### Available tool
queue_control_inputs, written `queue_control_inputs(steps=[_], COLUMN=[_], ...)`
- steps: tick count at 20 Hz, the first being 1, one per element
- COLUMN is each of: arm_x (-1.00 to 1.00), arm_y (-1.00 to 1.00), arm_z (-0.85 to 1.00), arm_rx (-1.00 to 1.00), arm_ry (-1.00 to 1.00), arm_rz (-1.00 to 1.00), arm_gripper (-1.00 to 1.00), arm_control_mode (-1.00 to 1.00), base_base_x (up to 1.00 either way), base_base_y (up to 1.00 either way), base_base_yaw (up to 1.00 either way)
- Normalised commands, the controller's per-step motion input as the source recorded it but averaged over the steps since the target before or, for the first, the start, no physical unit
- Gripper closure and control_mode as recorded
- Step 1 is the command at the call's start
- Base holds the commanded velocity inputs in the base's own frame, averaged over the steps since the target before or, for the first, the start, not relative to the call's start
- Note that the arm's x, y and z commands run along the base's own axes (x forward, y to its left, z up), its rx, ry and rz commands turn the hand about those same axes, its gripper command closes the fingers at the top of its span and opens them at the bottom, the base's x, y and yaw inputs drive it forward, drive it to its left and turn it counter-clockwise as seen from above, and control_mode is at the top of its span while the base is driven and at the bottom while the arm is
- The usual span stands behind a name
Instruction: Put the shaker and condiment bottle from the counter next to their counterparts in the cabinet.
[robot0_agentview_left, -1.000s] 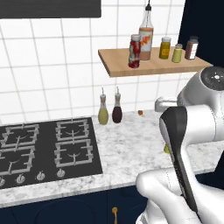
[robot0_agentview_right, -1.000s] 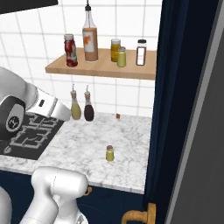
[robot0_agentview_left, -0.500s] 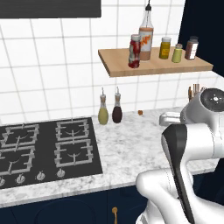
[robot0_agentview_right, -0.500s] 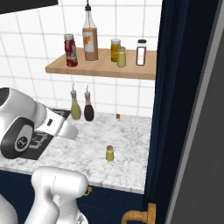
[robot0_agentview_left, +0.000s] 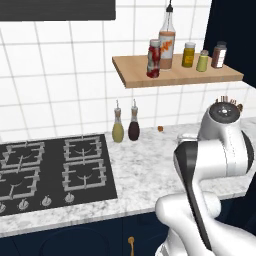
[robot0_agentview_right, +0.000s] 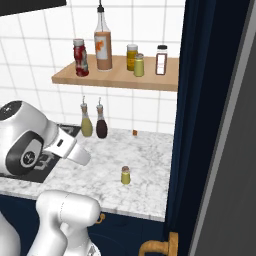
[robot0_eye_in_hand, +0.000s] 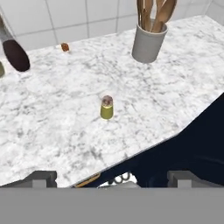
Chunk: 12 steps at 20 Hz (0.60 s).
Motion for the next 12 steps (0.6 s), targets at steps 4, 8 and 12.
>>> queue_control_inputs(steps=[4, 8, 12], arm_x=[0.03, 0.18, 0.4], arm_y=[-0.04, -0.11, -0.11], arm_z=[-0.74, -0.68, -0.66], arm_rx=[-0.03, -0.02, -0.04], arm_ry=[-0.09, -0.13, -0.16], arm_rz=[-0.17, -0.17, -0.08], arm_gripper=[-1.0, -1.0, -1.0], arm_control_mode=[-1.0, -1.0, -1.0], base_base_x=[0.0, 0.0, 0.0], base_base_y=[0.0, 0.0, 0.0], base_base_yaw=[0.0, 0.0, 0.0])
